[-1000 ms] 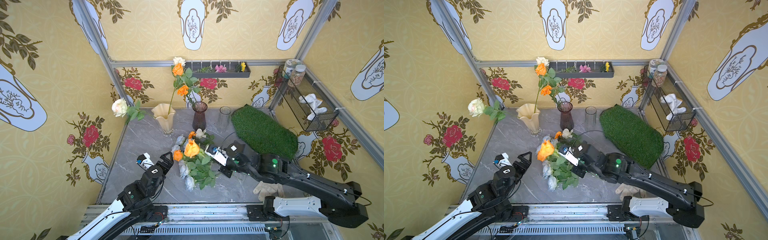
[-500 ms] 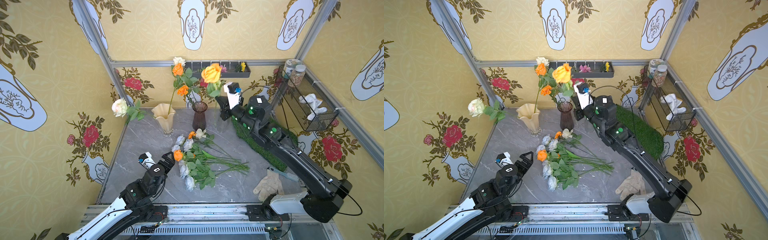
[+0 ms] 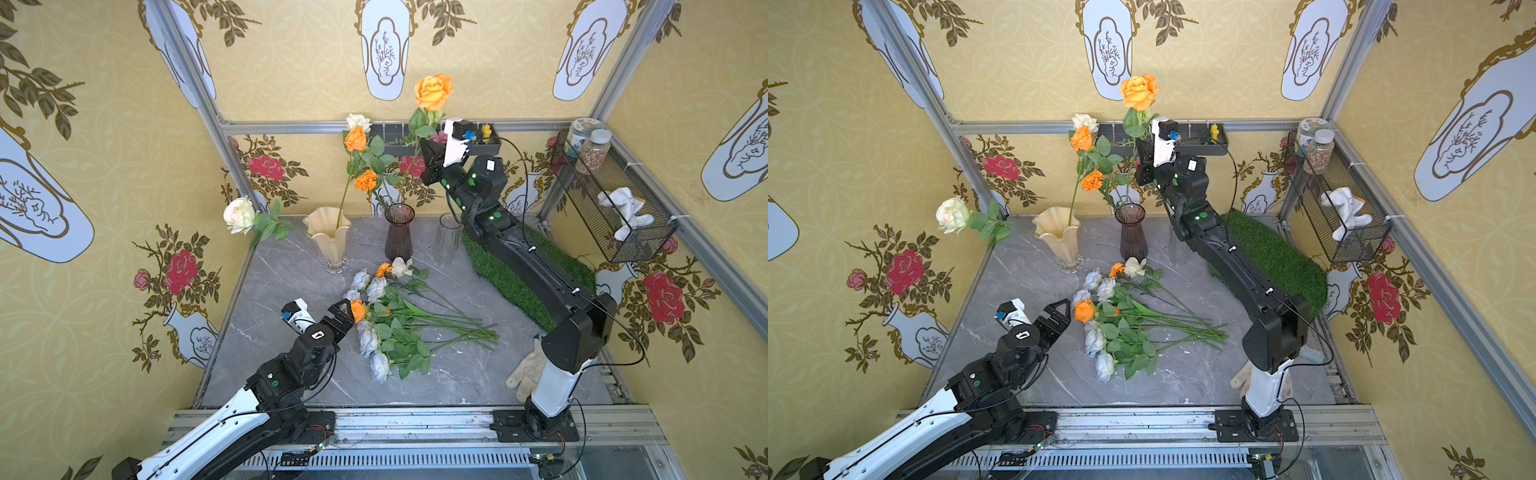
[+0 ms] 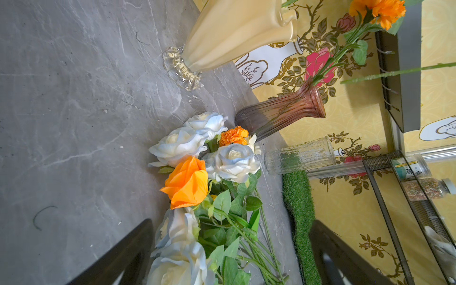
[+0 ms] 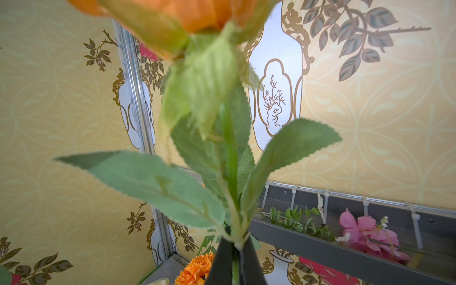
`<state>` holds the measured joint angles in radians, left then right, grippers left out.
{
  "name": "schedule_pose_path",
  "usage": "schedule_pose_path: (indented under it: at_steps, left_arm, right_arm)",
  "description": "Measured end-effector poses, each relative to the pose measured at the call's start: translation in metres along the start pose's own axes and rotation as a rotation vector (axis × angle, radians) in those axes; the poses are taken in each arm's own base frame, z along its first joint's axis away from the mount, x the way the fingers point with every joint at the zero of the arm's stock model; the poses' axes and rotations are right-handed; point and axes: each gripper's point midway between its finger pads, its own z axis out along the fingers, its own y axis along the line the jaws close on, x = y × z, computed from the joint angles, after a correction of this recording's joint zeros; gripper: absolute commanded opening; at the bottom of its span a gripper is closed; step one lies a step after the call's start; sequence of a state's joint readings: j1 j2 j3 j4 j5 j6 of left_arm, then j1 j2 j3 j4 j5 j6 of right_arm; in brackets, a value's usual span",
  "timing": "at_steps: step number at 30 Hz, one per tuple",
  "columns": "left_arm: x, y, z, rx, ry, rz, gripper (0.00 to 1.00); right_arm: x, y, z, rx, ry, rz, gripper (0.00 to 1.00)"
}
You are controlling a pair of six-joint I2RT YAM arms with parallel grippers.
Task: Arrange the flowers in different vases according to their colors
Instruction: Insert the flower into the vase.
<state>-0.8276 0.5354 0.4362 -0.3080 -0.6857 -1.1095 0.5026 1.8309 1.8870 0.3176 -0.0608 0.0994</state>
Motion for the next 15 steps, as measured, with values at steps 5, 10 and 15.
schedule_pose_path:
  at_steps: [5,10,15]
  left_arm:
    - [-0.001,-0.002,0.001,0.004,-0.009,0.002,1.00]
    - [-0.001,-0.002,0.003,-0.002,-0.012,0.008,1.00]
    - [-0.001,-0.001,0.005,-0.015,-0.015,0.019,1.00]
  right_arm:
    - [0.048,-0.004,0.004,0.005,0.075,0.012,0.00]
    - [0.089,-0.011,0.002,0.017,0.149,0.020,0.00]
    - [0.118,-0.022,0.005,0.035,0.188,0.038,0.04]
